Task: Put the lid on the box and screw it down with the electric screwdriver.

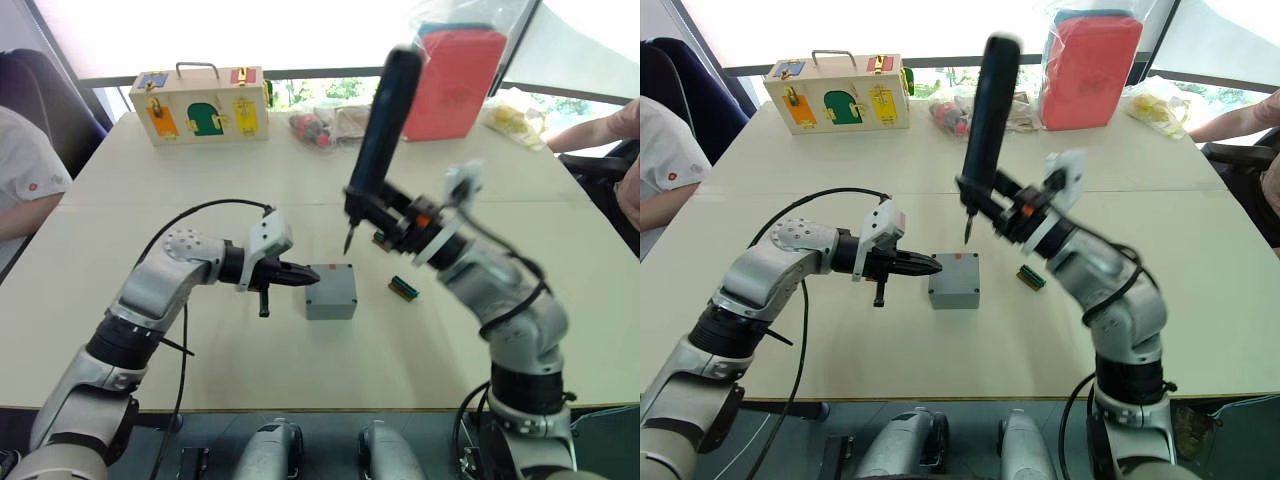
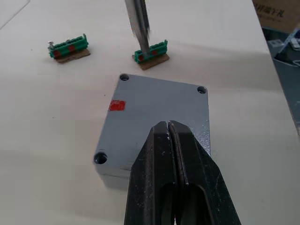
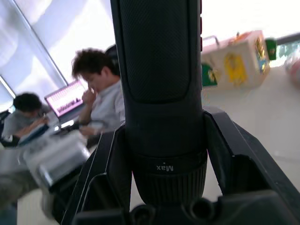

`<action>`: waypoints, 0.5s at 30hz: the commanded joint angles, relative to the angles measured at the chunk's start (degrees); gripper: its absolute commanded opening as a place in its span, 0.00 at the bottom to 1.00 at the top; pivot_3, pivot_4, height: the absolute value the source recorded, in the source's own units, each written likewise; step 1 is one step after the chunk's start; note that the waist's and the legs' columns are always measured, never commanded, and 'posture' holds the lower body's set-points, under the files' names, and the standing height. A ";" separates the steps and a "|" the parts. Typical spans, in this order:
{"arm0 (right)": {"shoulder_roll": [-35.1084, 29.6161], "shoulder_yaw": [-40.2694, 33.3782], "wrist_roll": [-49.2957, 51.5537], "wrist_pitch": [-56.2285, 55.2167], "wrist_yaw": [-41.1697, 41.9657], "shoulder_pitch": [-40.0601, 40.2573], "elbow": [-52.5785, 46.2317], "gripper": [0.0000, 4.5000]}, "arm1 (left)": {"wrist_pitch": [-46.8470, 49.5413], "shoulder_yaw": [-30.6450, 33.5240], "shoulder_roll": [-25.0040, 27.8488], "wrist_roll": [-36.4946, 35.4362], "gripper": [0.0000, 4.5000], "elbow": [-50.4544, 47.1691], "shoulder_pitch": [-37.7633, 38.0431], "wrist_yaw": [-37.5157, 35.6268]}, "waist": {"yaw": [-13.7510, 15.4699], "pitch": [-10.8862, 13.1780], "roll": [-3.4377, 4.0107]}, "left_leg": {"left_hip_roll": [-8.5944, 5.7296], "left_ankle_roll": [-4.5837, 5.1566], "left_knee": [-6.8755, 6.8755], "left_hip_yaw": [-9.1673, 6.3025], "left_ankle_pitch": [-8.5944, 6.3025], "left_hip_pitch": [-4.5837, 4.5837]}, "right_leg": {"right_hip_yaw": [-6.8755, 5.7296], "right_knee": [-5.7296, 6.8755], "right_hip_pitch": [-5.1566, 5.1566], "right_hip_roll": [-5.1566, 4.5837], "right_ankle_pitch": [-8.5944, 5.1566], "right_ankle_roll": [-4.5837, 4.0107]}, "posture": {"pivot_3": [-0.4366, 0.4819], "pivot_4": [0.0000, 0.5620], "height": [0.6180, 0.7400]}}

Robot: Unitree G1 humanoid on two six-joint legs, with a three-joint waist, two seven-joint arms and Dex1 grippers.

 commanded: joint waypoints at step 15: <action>0.09 2.66 -10.30 -14.70 3.45 1.38 5.83 0.41 | -0.73 -3.63 -1.50 6.20 0.00 -2.36 1.08 2.76 | 0.04 -0.01 -0.02 | 0.04 -0.18 0.00 -0.01 0.11 0.08 | 0.02 0.03 0.04 0.03 -0.02 0.01 | 0.48 0.27 1.00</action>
